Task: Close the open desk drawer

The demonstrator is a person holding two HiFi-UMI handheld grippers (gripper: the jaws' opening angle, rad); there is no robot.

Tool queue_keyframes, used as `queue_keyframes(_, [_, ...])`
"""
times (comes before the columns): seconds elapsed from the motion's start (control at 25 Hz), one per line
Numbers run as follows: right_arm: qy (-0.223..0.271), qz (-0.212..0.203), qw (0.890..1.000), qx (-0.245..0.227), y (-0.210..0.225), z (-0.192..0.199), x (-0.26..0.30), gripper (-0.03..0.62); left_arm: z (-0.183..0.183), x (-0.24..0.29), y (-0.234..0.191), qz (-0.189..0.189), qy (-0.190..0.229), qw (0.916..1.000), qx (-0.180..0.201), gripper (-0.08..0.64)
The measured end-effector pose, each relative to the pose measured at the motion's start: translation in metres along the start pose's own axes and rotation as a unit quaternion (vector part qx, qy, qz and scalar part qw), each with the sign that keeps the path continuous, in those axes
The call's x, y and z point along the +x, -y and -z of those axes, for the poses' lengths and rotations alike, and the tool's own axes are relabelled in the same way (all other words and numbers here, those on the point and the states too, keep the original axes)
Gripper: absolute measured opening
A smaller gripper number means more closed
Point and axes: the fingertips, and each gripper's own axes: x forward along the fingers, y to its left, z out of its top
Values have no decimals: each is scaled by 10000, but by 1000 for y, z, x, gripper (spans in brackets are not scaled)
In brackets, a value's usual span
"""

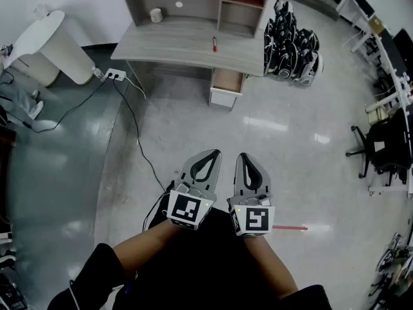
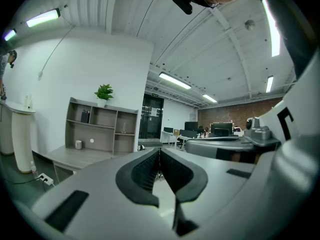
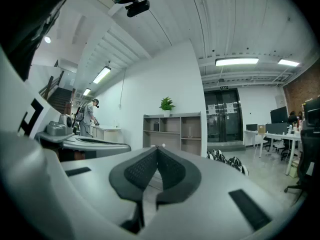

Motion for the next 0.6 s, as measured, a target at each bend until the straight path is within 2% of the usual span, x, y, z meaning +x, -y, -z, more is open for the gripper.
queue_keyframes(0.16, [96, -51, 9999, 47, 8, -8, -12, 17, 0, -4, 12, -31, 82, 10000, 0, 15])
queue_keyframes(0.36, [254, -104, 9988, 413, 18, -7, -20, 18, 7, -2, 11, -245, 41, 9991, -344, 15])
queue_keyframes(0.6, [336, -67, 9989, 333, 25, -6, -13, 18, 10, 11, -2, -191, 13, 9994, -283, 15])
